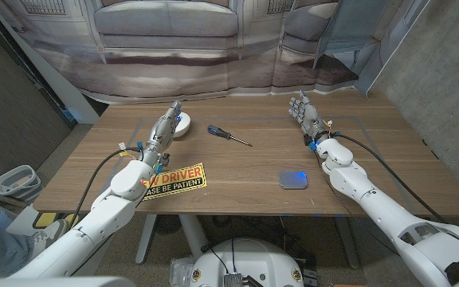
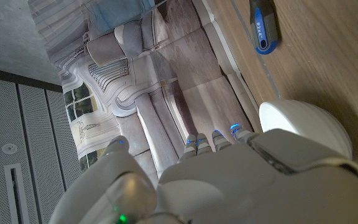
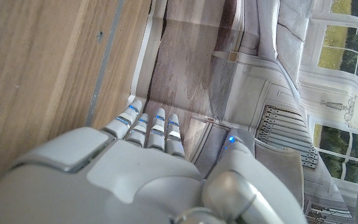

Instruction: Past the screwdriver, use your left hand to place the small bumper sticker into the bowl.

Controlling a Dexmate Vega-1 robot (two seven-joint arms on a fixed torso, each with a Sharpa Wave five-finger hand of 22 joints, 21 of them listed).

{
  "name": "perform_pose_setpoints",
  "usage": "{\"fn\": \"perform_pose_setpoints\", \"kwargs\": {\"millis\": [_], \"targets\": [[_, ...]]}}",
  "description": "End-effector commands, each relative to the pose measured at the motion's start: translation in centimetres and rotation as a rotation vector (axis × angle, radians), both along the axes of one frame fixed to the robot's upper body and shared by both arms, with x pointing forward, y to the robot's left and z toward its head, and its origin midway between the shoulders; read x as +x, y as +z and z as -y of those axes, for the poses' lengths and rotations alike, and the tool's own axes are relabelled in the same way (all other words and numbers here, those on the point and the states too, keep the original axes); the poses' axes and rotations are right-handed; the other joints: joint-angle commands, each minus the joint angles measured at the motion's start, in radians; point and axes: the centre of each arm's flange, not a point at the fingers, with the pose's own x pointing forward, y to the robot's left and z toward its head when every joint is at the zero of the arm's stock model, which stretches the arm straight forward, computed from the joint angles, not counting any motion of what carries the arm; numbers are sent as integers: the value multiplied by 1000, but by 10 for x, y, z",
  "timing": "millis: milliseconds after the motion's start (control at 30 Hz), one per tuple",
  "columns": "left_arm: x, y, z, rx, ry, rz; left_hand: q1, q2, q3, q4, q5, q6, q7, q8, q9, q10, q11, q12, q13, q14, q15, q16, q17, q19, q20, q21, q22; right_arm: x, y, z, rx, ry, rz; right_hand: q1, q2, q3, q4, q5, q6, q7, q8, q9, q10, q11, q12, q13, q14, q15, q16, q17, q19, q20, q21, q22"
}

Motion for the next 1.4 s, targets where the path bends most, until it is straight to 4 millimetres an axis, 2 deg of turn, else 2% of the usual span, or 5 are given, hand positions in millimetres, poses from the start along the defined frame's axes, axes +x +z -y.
{"fn": "perform_pose_setpoints", "kwargs": {"millis": [33, 800, 1400], "targets": [[-14, 1, -1, 25, 10, 25, 13, -2, 3, -5, 2, 5, -1, 5, 5, 7, 3, 5, 3, -36, 6, 5, 2, -111, -51, 6, 3, -4, 0, -4, -9, 20, 16, 5, 3, 2, -7, -3, 6, -1, 2, 3, 6, 0, -1, 4, 11, -1, 1, 3, 7, -16, 1, 1], [-32, -3, -1, 62, 16, 46, 18, 2, 0, -7, -1, 6, -2, 3, 5, 8, 1, 3, 3, -33, 6, 3, 2, -112, -44, 5, 3, -23, -15, 6, -30, 21, 8, 5, 5, -1, -8, -5, 8, 0, 1, 3, 12, 2, 0, 4, 14, 0, 2, 3, 9, -15, 1, 2], [-47, -9, -2, 97, 38, 66, 21, 4, -2, -8, -3, 11, 0, 3, 6, 12, 6, 2, 3, -28, 8, 3, 2, -111, -42, 5, 4, -31, -12, 7, -25, 12, 21, 5, 6, -3, -9, -6, 15, 9, 3, 3, 17, 1, 1, 4, 20, -1, 3, 3, 12, -15, 2, 2]]}}
